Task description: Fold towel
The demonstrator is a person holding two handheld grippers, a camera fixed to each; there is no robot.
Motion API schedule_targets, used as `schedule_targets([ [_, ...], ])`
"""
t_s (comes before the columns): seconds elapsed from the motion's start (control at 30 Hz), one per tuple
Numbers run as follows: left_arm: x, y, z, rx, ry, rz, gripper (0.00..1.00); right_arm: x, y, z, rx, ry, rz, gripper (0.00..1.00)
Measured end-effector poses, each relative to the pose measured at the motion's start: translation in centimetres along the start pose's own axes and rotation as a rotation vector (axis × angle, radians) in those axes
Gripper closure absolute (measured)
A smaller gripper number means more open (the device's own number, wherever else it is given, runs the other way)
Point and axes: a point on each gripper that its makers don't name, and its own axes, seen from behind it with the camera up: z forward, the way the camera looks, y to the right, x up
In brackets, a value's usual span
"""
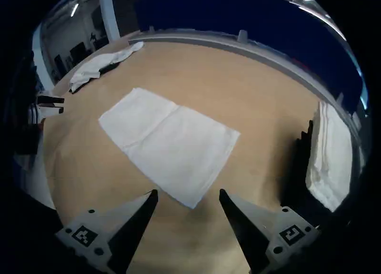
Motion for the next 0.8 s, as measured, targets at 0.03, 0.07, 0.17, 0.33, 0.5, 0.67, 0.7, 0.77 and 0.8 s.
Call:
schedule_targets([
  [0.03,-0.3,-0.1,-0.3,0.004,-0.002,-0.007,0.13,-0.4,-0.1,0.0,0.001,-0.007,-0.006,0.00],
  [0.07,-0.7,-0.2,-0.7,0.008,-0.005,-0.013,0.13,-0.8,-0.1,0.0,0.001,-0.015,-0.012,0.00],
  [0.17,-1.5,-0.5,-1.5,0.019,-0.010,-0.037,0.13,-1.6,-0.3,0.2,0.002,-0.029,-0.023,0.00],
  [0.33,-2.1,-0.8,-2.2,0.027,-0.012,-0.064,0.13,-1.8,-0.6,0.3,0.007,-0.030,-0.024,0.00],
  [0.5,-1.9,-1.0,-2.6,0.032,-0.007,-0.061,0.13,-2.1,-0.6,0.5,0.002,-0.035,-0.026,0.01],
  [0.67,-2.1,-1.1,-2.8,0.033,-0.009,-0.068,0.13,-2.7,-0.2,0.9,-0.006,-0.044,-0.030,0.16],
  [0.7,-2.2,-1.1,-2.9,0.033,-0.011,-0.071,0.13,-2.8,-0.1,1.0,-0.006,-0.047,-0.029,0.21],
  [0.77,-2.4,-1.1,-2.9,0.034,-0.013,-0.075,0.13,-2.8,-0.1,1.0,-0.001,-0.046,-0.022,0.25],
  [0.8,-2.5,-1.1,-2.9,0.034,-0.015,-0.077,0.13,-2.9,0.0,1.1,0.002,-0.045,-0.018,0.26],
])
